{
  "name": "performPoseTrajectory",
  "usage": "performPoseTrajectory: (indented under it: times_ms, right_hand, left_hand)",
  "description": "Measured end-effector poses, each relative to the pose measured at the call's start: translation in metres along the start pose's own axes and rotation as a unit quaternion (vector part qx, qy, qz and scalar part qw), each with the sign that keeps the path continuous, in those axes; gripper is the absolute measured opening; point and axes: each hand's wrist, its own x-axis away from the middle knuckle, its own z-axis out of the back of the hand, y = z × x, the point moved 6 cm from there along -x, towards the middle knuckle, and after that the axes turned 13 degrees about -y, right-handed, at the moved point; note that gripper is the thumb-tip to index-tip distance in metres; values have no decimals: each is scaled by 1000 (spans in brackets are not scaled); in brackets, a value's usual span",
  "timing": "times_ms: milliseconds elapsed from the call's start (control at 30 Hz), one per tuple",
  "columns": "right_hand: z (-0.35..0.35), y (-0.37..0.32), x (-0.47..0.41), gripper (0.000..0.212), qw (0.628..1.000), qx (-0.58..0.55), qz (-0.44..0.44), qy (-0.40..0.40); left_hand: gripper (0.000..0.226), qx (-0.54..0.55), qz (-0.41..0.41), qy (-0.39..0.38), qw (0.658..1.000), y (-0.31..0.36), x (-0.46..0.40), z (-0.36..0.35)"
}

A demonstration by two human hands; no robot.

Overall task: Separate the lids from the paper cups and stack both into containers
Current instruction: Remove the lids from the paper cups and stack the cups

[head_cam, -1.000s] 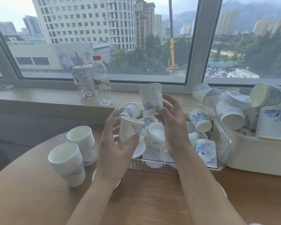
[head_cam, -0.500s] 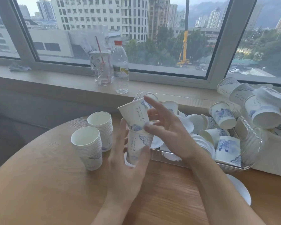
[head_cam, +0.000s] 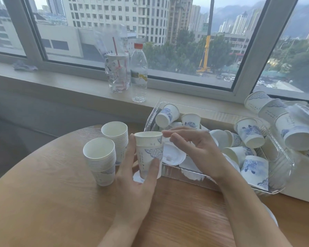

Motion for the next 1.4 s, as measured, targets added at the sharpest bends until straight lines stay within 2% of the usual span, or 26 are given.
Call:
performPoseTrajectory:
  times_ms: [300,367,467,533,667,767,867,1100,1233,1400]
  right_hand:
    - [7,4,3,36,1000,-1,-16,-22]
    - [16,-1,5,30,1000,17,-15,16]
    - [43,-2,5,17,987,65,-30,146]
    - [61,10,-6,28,970,126,-90,190]
    - [73,43,-37,59,936,231,-239,116]
    - [70,57,-49,64,903,306,-294,71]
    - [70,62,-53,64,888,323,-320,71]
    - [74,52,-42,50,917,257,-267,150]
    - [76,35,-29,31,926,226,-233,193]
    - [73,6,-13,21,958,127,-155,203]
  left_hand:
    - [74,-34,-13,-12,999,-7,0,1]
    - [71,-38,-14,-23,999,-8,1,-1]
    - [66,-52,-18,-31,998,-10,1,-2]
    - [65,-59,-25,-34,997,-12,1,-1]
    - [69,-57,-29,-37,997,-15,1,-3]
    - [71,-57,-30,-31,997,-17,2,-4]
    - [71,-64,-43,-30,997,-18,1,-5]
    - [70,-91,-75,-28,993,-18,-2,-9]
    - [72,-97,-79,-27,992,-18,-2,-9]
    - [71,-111,-74,-25,991,-15,-1,-8]
